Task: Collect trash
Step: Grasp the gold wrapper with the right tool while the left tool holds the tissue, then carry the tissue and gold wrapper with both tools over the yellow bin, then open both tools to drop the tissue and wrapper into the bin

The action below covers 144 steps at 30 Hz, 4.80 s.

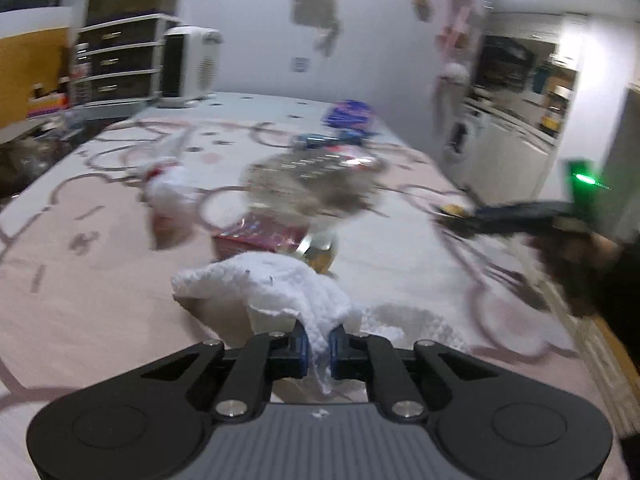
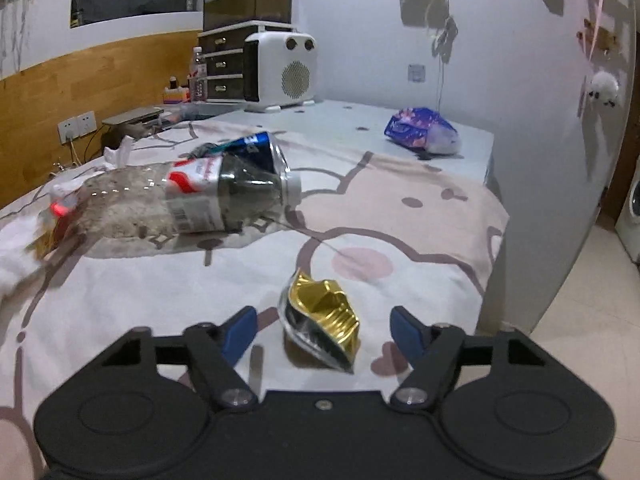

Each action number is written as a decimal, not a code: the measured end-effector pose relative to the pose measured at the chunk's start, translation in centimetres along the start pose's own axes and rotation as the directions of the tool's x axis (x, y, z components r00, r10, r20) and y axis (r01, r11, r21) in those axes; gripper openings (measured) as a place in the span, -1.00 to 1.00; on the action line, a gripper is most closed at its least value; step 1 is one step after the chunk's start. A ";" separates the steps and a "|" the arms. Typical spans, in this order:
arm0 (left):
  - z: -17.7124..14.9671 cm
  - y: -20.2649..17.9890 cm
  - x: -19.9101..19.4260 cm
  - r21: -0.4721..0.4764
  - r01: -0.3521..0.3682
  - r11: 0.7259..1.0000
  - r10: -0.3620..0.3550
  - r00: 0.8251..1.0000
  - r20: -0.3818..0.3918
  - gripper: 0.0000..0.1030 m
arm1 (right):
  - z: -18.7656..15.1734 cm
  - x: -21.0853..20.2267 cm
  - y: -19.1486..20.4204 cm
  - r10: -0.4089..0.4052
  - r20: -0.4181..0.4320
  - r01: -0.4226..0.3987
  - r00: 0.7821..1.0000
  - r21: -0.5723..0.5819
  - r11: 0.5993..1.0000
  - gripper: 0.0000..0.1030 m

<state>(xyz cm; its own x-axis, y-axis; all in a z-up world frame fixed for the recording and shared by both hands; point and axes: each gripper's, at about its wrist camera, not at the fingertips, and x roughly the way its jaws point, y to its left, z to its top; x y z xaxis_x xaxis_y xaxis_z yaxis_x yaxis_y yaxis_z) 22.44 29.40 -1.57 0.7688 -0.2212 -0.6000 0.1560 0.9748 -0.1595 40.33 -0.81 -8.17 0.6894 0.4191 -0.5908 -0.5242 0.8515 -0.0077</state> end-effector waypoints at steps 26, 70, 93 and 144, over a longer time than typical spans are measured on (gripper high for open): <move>-2.8 -11.0 -1.0 0.009 -0.004 1.000 0.004 1.000 0.009 -0.81 | -5.4 -13.5 6.5 0.039 -0.009 -0.039 0.999 0.005 0.999 -0.10; -6.0 -32.2 -0.6 0.136 0.025 0.990 -0.034 0.997 0.066 -0.81 | -17.7 -32.4 -3.6 -0.232 0.093 0.203 0.968 0.252 0.946 -0.10; -10.8 -40.6 12.4 0.154 0.155 0.976 -0.126 0.975 -0.185 -0.81 | -28.2 -31.2 -12.7 -0.302 -0.111 0.321 0.947 0.405 0.856 -0.10; -19.1 -35.9 48.4 -0.001 -0.033 0.999 0.027 0.825 -0.565 -0.80 | -37.6 -0.6 -27.9 -0.068 -0.487 0.383 0.871 0.586 0.714 -0.09</move>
<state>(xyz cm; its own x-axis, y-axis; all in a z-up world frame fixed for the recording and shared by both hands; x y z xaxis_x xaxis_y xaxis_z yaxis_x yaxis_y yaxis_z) 42.14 -16.86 -39.86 0.2878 -0.1727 -0.9420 0.1296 0.9816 -0.1403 35.74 -36.62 -37.96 0.3930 0.1538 -0.9066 0.1829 0.9531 0.2410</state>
